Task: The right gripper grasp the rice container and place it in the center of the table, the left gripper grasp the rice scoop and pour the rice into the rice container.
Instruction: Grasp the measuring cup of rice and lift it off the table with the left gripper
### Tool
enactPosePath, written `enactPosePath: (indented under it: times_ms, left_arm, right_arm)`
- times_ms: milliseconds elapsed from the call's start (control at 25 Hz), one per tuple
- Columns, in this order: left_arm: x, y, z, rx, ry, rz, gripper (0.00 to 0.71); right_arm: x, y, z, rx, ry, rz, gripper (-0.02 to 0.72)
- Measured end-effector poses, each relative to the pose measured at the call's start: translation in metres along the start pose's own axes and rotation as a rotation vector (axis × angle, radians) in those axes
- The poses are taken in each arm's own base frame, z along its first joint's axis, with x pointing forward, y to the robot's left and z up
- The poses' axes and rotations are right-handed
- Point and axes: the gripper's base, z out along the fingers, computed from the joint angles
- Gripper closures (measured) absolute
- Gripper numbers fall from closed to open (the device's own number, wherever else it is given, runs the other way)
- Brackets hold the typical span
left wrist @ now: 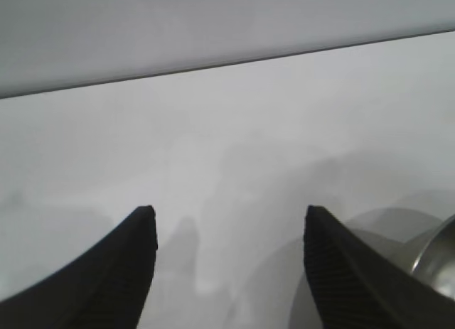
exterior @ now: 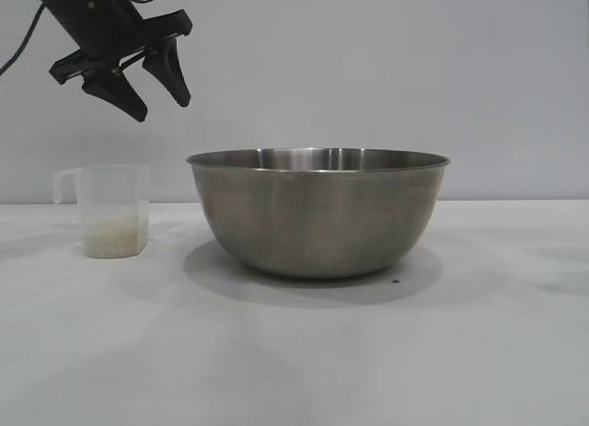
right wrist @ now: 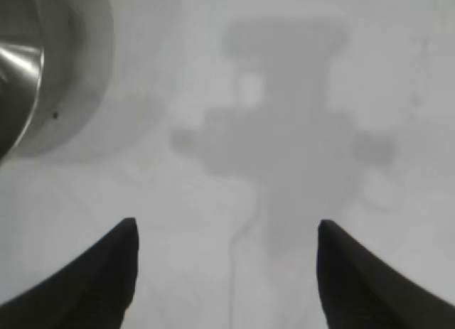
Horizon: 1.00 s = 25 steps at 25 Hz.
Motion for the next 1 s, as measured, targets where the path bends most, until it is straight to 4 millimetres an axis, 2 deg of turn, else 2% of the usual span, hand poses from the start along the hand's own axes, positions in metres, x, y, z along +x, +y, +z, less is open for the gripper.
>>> enactPosePath:
  times_ms: [120,240,360,520,680,1000]
  left_arm:
    - [0.000,0.000,0.000,0.002,0.004,0.000,0.309]
    - [0.001,0.000,0.000,0.003,0.006,0.000,0.309]
    - [0.001,0.000,0.000,0.003,0.006,0.000,0.309]
    - [0.001,0.000,0.000,0.003,0.006,0.000,0.309]
    - [0.001,0.000,0.000,0.003,0.006,0.000,0.309]
    - [0.001,-0.001,0.000,0.006,0.011,-0.002,0.309]
  right_arm:
    - [0.041,0.005,-0.020,0.017,-0.093,-0.013,0.253]
    - [0.079,0.009,-0.031,0.025,-0.189,-0.025,0.253]
    - [0.113,0.012,-0.035,0.033,-0.293,-0.037,0.253]
    - [0.150,0.013,-0.028,0.041,-0.408,-0.048,0.253]
    - [0.179,0.014,-0.020,0.051,-0.498,-0.061,0.253]
    - [0.217,0.013,-0.011,0.080,-0.722,-0.088,0.253]
